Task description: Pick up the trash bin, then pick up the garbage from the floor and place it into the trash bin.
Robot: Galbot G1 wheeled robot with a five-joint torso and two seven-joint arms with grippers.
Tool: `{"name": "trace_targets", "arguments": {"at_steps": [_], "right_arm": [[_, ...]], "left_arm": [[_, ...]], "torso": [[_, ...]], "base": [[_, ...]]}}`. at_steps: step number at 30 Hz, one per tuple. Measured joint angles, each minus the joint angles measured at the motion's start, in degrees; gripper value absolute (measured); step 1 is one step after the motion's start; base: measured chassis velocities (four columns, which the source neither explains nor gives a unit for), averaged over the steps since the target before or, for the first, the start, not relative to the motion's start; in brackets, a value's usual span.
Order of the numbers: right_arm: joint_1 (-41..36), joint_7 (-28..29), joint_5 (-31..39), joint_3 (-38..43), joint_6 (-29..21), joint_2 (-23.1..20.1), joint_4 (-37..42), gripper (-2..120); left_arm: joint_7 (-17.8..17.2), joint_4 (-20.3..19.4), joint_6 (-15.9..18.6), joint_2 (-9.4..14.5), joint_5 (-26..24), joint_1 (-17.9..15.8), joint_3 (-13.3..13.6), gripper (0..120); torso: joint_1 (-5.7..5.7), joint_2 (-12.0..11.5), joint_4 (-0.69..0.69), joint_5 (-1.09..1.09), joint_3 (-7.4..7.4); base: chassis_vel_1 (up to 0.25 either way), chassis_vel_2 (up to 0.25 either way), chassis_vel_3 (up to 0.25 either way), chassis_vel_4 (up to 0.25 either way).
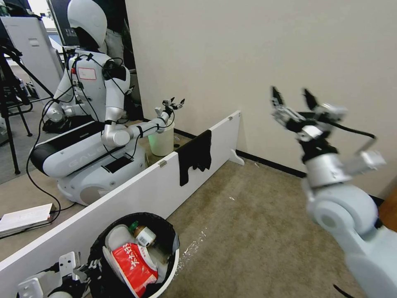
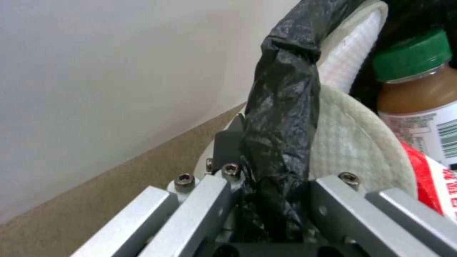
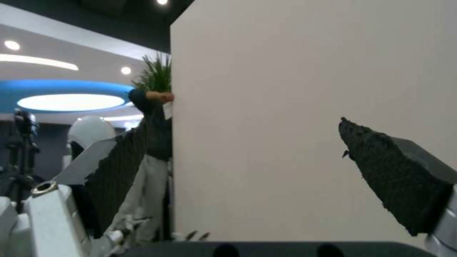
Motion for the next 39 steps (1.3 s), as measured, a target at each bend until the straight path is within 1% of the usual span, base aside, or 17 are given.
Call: {"name": "trace_targets", "arguments": {"at_steps": [1,2,4,5,6,7,8,9,10,13,15,16,19,30,39], "right_arm": [[-2.37,-0.39,-1.65,1.18,0.32,0.56,0.79,100],[-2.37,-0.39,-1.65,1.18,0.32,0.56,0.79,100],[-8.30,-1.24,-5.96,4.09,1.27,2.17,2.38,100],[-8.30,-1.24,-5.96,4.09,1.27,2.17,2.38,100],[-11.98,-1.97,-8.89,5.79,2.30,3.03,3.02,99],[-14.18,-2.22,-10.36,6.48,2.81,3.54,3.29,99],[-14.18,-2.22,-10.36,6.48,2.81,3.54,3.29,99],[-17.13,-2.60,-12.51,7.18,3.61,4.30,3.64,99],[-19.14,-2.83,-14.44,7.60,4.10,5.13,3.87,99],[-20.82,-3.04,-16.38,7.77,4.62,6.11,4.02,99],[-24.39,-3.19,-21.02,7.60,5.39,8.80,4.14,99],[-24.39,-3.19,-21.02,7.60,5.39,8.80,4.14,99],[-27.51,-3.22,-25.89,6.83,6.54,11.38,3.16,99],[-30.09,-2.81,-28.86,5.84,7.32,15.04,1.91,98],[-30.69,-2.75,-29.47,6.74,7.81,15.88,1.40,98]], "left_arm": [[0.34,-0.13,0.00,-0.20,0.72,0.25,0.02,1],[0.34,-0.13,0.00,-0.20,0.72,0.25,0.02,1],[1.14,-0.29,0.00,-0.62,2.55,0.88,0.08,1],[1.14,-0.29,0.00,-0.62,2.55,0.88,0.08,1],[1.48,-0.40,-0.05,-0.85,3.28,1.11,0.15,1],[1.76,-0.41,-0.14,-1.00,3.87,1.14,0.19,1],[1.76,-0.41,-0.14,-1.00,3.87,1.14,0.19,1],[2.24,-0.41,-0.38,-1.23,4.88,1.17,0.31,1],[2.60,-0.41,-0.55,-1.39,5.57,1.17,0.46,1],[2.91,-0.35,-0.67,-1.58,6.19,1.17,0.63,1],[3.53,-0.16,-1.00,-2.02,7.58,1.14,0.96,1],[3.53,-0.16,-1.00,-2.02,7.58,1.14,0.96,1],[4.24,-0.13,-1.28,-2.51,8.93,1.50,1.57,1],[4.42,-0.71,-1.29,-2.73,8.67,1.74,2.01,1],[4.84,-0.85,-1.29,-2.93,8.44,1.56,2.44,1]], "torso": [[0.00,0.00,-0.01,0.00,0.00],[0.00,0.00,-0.01,0.00,0.00],[0.00,0.00,-0.01,-0.01,0.00],[0.00,0.00,-0.01,-0.01,0.00],[0.00,0.00,0.03,-0.03,0.00],[0.00,0.00,-0.02,-0.01,0.00],[0.00,0.00,-0.02,-0.01,0.00],[0.00,0.00,0.01,0.00,0.00],[0.00,0.00,-0.02,-0.03,0.00],[-0.01,0.00,-0.01,-0.02,0.00],[0.00,0.00,0.01,-0.03,0.00],[0.00,0.00,0.01,-0.03,0.00],[0.00,0.00,0.00,-0.02,0.00],[0.00,0.00,0.00,-0.02,0.00],[0.00,0.00,0.01,-0.02,0.01]], "base": [[0.000,0.000,0.000,0.000],[0.000,0.000,0.000,0.000],[0.000,0.000,0.000,0.000],[0.000,0.000,0.000,0.000],[0.000,0.000,0.000,0.000],[0.000,0.000,0.000,0.000],[0.000,0.000,0.000,0.000],[0.000,0.000,0.000,0.000],[0.000,0.000,0.000,0.000],[0.000,0.000,0.000,0.000],[0.000,0.000,0.000,0.000],[0.000,0.000,0.000,0.000],[0.000,0.000,0.000,0.000],[0.000,0.000,0.000,0.000],[0.000,0.000,0.000,0.000]]}}
